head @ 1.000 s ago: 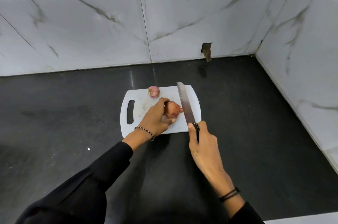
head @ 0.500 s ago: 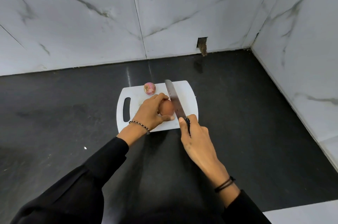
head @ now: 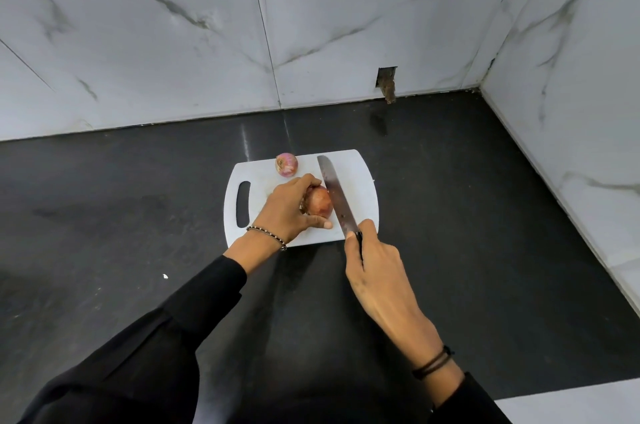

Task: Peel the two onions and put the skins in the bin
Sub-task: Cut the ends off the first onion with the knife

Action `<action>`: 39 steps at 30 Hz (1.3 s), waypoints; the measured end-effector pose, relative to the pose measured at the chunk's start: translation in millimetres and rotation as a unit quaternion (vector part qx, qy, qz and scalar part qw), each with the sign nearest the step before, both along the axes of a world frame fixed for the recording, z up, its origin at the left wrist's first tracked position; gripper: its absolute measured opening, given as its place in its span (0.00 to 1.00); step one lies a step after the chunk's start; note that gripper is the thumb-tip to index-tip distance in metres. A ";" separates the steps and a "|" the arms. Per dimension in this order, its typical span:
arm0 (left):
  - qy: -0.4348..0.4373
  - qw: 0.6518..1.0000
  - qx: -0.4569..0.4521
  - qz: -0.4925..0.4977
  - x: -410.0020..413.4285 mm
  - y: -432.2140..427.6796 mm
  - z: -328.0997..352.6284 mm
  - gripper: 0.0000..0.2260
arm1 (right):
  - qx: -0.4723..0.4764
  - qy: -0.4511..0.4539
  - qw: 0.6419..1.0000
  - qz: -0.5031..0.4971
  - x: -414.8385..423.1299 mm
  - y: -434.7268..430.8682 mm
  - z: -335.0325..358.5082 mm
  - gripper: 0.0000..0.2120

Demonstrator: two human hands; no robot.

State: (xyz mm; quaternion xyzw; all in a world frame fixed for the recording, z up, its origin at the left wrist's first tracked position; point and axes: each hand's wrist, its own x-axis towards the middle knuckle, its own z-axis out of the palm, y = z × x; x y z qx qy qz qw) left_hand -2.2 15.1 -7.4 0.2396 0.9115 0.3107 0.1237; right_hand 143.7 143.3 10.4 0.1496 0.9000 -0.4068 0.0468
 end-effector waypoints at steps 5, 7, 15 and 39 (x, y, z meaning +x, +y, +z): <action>-0.015 1.000 -0.008 0.003 -0.9 0.0 1.6 0.32 | 0.033 -0.032 0.999 0.010 -3.6 -4.1 3.7 0.09; -0.017 1.000 -0.017 -0.009 -2.8 -0.5 1.6 0.32 | 0.061 -0.043 0.997 0.015 -5.5 -5.7 5.7 0.09; 0.012 0.998 -0.064 -0.007 -3.2 4.0 4.8 0.31 | 0.015 -0.076 0.997 0.008 -12.2 -5.2 13.0 0.12; 0.021 0.997 -0.063 -0.029 -11.2 -1.5 7.1 0.25 | 0.105 -0.113 0.987 0.041 -55.5 -18.6 20.1 0.13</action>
